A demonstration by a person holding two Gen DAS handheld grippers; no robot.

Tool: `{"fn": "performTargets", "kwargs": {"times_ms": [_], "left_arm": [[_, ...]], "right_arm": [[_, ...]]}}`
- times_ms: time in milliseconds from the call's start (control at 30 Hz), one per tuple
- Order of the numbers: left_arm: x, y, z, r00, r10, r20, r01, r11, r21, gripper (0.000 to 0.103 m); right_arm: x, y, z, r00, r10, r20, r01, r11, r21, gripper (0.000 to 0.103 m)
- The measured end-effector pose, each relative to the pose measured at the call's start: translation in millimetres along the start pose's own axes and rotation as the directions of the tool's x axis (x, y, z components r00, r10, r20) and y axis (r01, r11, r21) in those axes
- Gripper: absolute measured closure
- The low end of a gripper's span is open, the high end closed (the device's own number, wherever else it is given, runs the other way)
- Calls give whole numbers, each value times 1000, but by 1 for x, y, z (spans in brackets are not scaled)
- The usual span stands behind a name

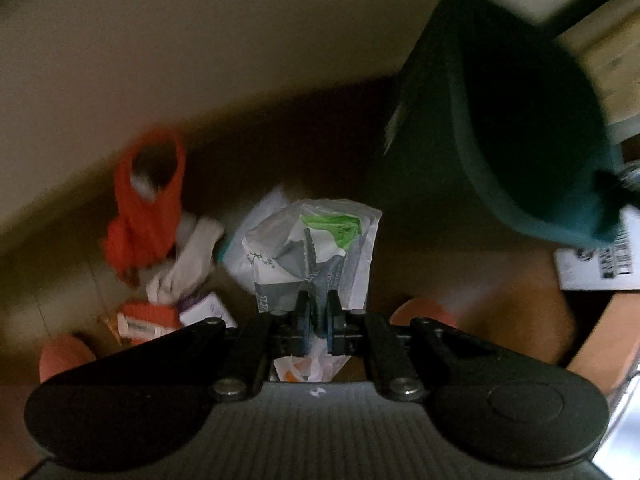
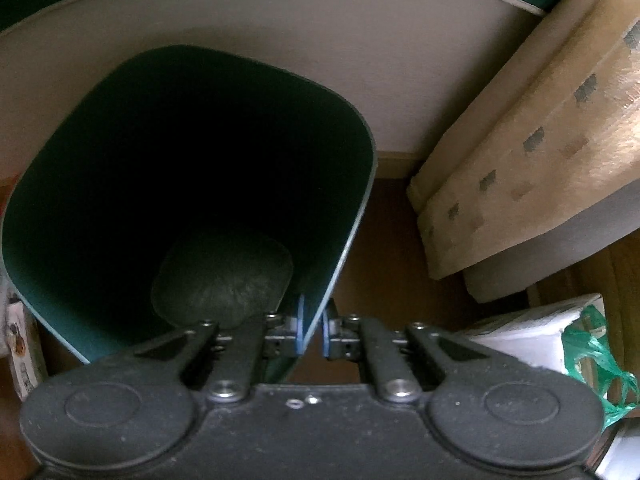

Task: Collect trash
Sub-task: 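Carry the plastic bag over the green bin and open the left tool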

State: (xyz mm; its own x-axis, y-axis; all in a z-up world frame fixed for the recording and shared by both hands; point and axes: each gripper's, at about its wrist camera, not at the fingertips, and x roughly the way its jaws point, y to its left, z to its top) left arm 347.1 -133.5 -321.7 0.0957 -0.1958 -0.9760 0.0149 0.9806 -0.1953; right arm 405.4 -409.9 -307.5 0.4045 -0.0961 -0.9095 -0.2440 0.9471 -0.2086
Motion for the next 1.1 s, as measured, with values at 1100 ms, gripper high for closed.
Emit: {"fn": "performTargets", "kwargs": {"times_ms": [1100], "left_arm": [[63,-152,49,998,-17,-54,29,971,237,96]], "right_arm": [[-30,6,-9,989,67,135,-44,985,-165,102]]}}
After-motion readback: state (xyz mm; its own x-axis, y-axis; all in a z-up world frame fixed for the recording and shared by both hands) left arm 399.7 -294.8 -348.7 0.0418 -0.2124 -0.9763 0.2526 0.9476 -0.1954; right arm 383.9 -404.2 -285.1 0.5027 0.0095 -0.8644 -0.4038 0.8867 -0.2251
